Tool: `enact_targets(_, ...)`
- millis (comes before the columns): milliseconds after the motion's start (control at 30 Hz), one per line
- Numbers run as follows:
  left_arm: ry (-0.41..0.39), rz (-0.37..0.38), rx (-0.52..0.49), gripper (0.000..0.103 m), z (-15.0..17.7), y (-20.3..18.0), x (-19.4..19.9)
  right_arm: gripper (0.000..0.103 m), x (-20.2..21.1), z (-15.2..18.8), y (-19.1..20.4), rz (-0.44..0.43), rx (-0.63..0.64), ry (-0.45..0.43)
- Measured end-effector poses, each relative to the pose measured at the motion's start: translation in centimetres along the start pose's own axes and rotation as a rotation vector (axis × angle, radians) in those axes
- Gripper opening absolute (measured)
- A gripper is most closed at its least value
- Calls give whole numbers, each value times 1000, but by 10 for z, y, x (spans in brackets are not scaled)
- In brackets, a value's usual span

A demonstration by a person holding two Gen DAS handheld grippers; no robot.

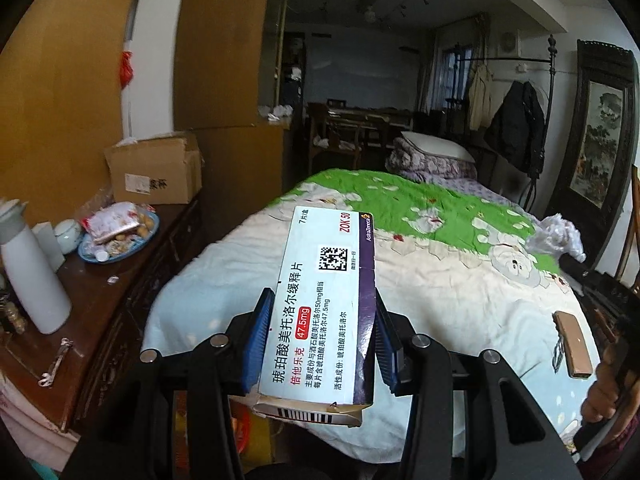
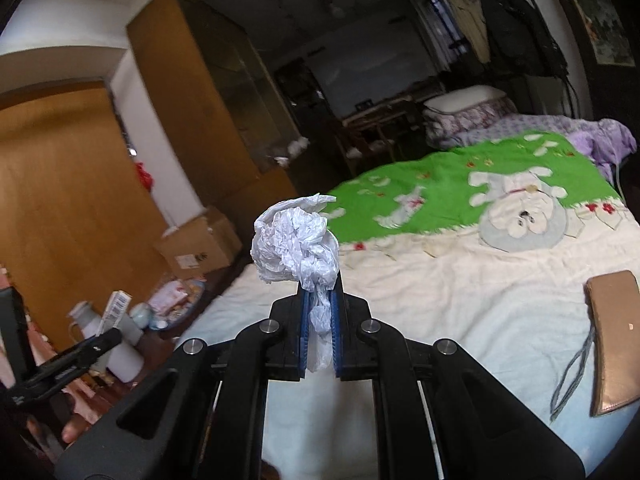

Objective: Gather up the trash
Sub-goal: 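Carry medicine box and tissue with both tools over the red basket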

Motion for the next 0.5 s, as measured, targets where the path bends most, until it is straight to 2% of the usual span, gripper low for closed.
enact_targets(200, -24, -63, 13, 46, 4, 36, 25, 10, 3, -2, 33, -77, 28, 2)
enact_targets(500, -2, -169, 94, 46, 10, 109, 27, 10, -20, 5, 84, -155, 92, 60)
Point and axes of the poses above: each gripper's, at about its wrist camera, not at the fingertips, and x roughly against the way its jaws point, y to its left, z to its underside, the point moved 3 cm from there along -x, roughly the way its jaws point, and after that the axes turned 8 degrees about x, right-handed, at the moved point
